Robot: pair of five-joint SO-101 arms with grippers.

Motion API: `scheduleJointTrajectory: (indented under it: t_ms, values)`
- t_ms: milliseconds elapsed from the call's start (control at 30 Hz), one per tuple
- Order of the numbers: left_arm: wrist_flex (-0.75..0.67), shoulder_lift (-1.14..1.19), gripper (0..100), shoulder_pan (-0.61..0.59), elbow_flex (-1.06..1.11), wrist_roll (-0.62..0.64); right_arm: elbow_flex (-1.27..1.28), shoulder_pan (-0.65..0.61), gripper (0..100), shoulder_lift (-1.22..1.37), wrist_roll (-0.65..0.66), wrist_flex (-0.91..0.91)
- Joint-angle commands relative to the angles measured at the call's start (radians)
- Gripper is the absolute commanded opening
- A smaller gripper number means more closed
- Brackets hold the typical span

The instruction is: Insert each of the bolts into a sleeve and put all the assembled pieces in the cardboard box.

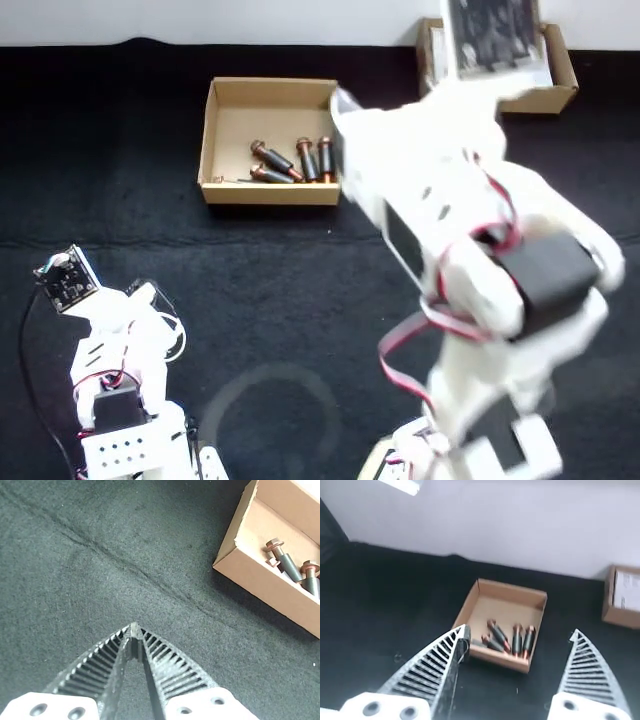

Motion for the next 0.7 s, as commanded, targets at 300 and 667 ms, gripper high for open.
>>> scheduleJointTrajectory:
  t_ms: [300, 667]
  values:
    - [0.101, -0.012, 1, 0.058, 0.019, -0.048, 1.059, 0.177, 28.6, -0.854, -0.003, 0.007]
    - [0.307, -0.021, 1, 0.128, 0.019, -0.568, 1.954, 0.308, 28.6, -1.3, -0.002, -0.475]
